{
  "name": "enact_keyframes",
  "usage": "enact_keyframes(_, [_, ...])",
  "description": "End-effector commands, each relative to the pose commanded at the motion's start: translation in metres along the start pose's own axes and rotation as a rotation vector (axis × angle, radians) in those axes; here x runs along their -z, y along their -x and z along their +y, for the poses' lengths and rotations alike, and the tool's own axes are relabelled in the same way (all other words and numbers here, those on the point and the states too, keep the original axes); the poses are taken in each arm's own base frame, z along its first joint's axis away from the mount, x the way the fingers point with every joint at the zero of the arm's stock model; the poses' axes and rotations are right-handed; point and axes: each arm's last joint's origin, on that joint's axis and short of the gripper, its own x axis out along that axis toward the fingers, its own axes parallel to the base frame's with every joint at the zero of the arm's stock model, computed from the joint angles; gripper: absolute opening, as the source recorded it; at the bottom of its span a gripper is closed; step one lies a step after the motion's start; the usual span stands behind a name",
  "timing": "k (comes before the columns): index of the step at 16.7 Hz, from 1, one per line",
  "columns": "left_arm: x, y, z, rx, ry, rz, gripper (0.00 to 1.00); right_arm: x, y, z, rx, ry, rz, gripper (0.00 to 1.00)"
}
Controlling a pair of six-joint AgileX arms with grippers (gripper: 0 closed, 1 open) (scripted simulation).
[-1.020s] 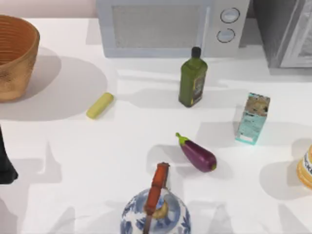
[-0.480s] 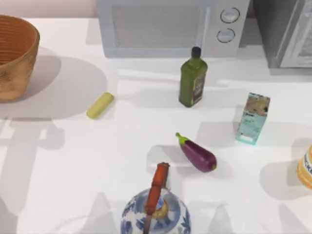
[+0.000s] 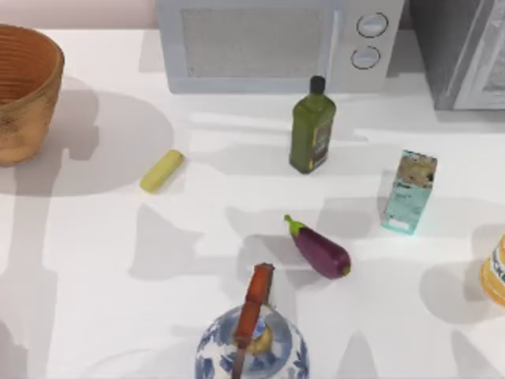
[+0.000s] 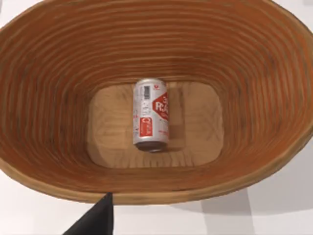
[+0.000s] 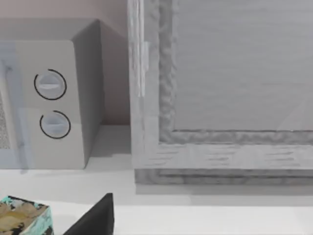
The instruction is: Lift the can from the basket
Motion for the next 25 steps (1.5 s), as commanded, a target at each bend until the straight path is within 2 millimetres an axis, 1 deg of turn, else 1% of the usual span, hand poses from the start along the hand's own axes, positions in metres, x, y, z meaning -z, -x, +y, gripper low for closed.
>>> enact_keyframes(2, [-0.027,-0.037,0.012,0.014,0.004,0.123,1.00,0.000,0.000,0.000,0.000,0.000,0.000,1.00])
enact_keyframes(3, [-0.037,-0.057,0.018,0.023,0.008,0.183,1.00,0.000,0.000,0.000,0.000,0.000,0.000,1.00])
enact_keyframes(5, [-0.051,-0.099,0.029,0.042,0.017,0.296,1.00,0.000,0.000,0.000,0.000,0.000,0.000,1.00])
enact_keyframes(7, [-0.056,-0.140,0.039,0.062,0.028,0.396,1.00,0.000,0.000,0.000,0.000,0.000,0.000,1.00])
enact_keyframes(9, [-0.055,-0.177,0.047,0.082,0.039,0.480,1.00,0.000,0.000,0.000,0.000,0.000,0.000,1.00])
enact_keyframes(11, [-0.049,-0.206,0.053,0.099,0.050,0.546,1.00,0.000,0.000,0.000,0.000,0.000,0.000,1.00])
enact_keyframes(12, [-0.046,-0.217,0.055,0.107,0.055,0.572,1.00,0.000,0.000,0.000,0.000,0.000,0.000,1.00])
enact_keyframes(13, [-0.044,-0.227,0.057,0.113,0.059,0.593,1.00,0.000,0.000,0.000,0.000,0.000,0.000,1.00])
enact_keyframes(15, [-0.040,-0.236,0.059,0.119,0.064,0.615,1.00,0.000,0.000,0.000,0.000,0.000,0.000,1.00])
enact_keyframes(20, [-0.040,-0.238,0.059,0.121,0.064,0.619,1.00,0.000,0.000,0.000,0.000,0.000,0.000,1.00])
enact_keyframes(22, [-0.039,-0.240,0.056,0.122,0.060,0.621,1.00,0.000,0.000,0.000,0.000,0.000,0.000,1.00])
enact_keyframes(25, [-0.030,-0.254,0.056,0.121,0.065,0.620,1.00,0.000,0.000,0.000,0.000,0.000,0.000,1.00])
